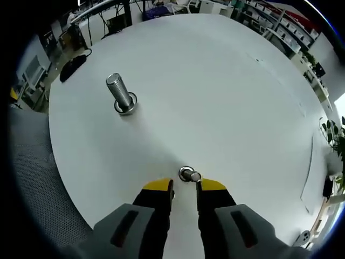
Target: Place the washer onto the threaded stud by aligning its center hole with the stud, sliding it down to the base, and recovering from edge contact or off-axis alignment until the washer reaches the visible bottom stop.
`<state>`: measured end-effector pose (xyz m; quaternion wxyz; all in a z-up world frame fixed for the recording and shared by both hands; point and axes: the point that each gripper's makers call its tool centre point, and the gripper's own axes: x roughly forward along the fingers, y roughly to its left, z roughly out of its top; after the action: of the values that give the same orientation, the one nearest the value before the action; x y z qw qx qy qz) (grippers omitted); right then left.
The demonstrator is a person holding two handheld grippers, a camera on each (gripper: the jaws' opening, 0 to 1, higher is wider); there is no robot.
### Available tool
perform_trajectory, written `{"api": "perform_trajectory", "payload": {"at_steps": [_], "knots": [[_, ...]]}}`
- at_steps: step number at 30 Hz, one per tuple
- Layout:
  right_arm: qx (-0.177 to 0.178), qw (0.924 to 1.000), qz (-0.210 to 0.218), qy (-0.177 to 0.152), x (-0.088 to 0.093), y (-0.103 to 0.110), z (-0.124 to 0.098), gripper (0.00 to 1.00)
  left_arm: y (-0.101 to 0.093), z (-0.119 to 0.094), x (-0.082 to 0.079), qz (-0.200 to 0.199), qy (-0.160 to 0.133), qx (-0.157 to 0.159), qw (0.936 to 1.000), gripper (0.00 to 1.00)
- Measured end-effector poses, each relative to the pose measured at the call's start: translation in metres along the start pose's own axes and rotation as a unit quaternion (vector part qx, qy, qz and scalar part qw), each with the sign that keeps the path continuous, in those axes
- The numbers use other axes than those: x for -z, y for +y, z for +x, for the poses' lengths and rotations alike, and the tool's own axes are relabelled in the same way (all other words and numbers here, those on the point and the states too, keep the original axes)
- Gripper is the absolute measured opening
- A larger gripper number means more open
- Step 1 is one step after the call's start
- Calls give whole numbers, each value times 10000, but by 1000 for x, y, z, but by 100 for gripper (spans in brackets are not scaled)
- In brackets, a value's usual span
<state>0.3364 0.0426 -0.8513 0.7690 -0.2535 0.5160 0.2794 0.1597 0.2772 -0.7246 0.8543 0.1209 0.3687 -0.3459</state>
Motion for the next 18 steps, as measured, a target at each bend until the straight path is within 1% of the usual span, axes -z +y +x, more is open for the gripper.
{"api": "perform_trajectory", "payload": {"at_steps": [7,12,14,18], "knots": [[-51,9999,5,117,11,3,0,21,0,0,0,8,-2,-8,10000,31],[-201,9998,70,33,10,10,0,23,0,0,0,10,4,5,10000,31],[-328,9993,198,-14,9,17,1,24,0,0,0,12,7,13,10000,31],[-366,9992,65,145,16,23,6,24,-1,0,1,27,26,20,10000,31]]}}
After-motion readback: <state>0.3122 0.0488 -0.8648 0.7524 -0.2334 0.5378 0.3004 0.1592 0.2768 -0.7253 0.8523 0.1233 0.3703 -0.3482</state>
